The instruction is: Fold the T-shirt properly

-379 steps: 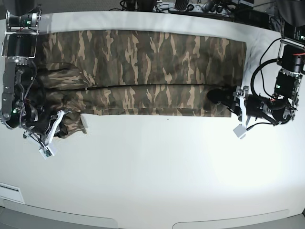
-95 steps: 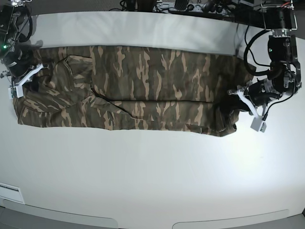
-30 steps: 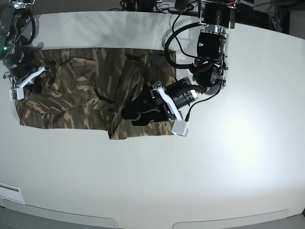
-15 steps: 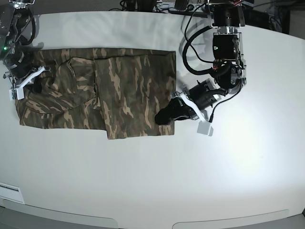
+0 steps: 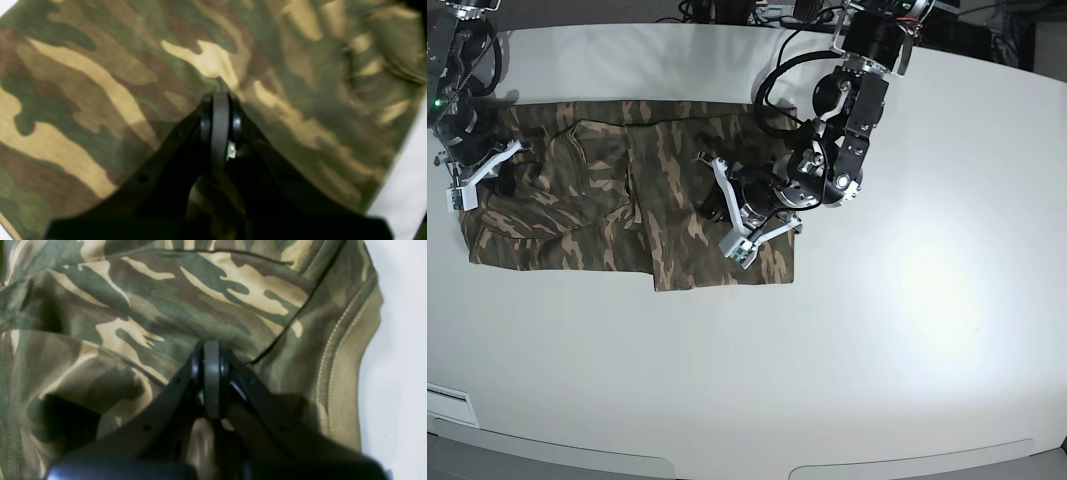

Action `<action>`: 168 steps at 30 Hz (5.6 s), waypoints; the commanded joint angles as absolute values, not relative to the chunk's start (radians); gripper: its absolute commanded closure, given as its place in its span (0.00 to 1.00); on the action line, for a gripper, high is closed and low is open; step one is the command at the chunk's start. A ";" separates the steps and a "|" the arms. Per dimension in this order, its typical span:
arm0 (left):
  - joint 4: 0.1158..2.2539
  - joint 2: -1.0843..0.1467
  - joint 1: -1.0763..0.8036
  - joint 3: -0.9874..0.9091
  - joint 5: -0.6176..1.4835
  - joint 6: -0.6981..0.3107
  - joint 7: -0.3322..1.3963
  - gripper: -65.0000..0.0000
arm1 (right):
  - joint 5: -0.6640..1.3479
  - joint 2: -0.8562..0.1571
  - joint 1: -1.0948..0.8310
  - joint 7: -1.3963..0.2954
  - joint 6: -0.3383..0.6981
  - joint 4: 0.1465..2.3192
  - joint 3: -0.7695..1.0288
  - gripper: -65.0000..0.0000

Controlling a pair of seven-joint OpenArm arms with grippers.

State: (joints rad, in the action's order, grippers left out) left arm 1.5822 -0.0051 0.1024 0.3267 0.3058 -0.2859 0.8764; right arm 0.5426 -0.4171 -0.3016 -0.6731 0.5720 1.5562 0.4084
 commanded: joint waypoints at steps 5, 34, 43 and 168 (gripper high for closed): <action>1.571 -0.016 0.103 0.351 0.236 -0.229 0.835 1.00 | 0.527 -0.433 -0.278 -0.719 0.578 1.563 0.406 1.00; 1.517 -0.333 0.062 0.308 0.297 -0.217 0.788 1.00 | 0.609 -0.460 -0.298 -0.903 0.341 1.730 0.603 0.41; 1.519 -0.332 0.062 0.298 0.343 -0.243 0.812 1.00 | 0.788 -0.460 -0.315 -0.888 0.421 1.590 0.603 0.41; 1.880 -0.388 -0.036 -0.028 0.638 -0.413 0.892 1.00 | 1.264 -0.111 0.134 -1.210 0.698 1.891 -0.096 0.59</action>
State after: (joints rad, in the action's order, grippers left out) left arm 1.8652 -0.3801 -0.0521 -0.0212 0.6220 -0.4049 0.9100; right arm 1.2453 -0.1101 0.1127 -1.2320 0.6964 1.8740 -0.0994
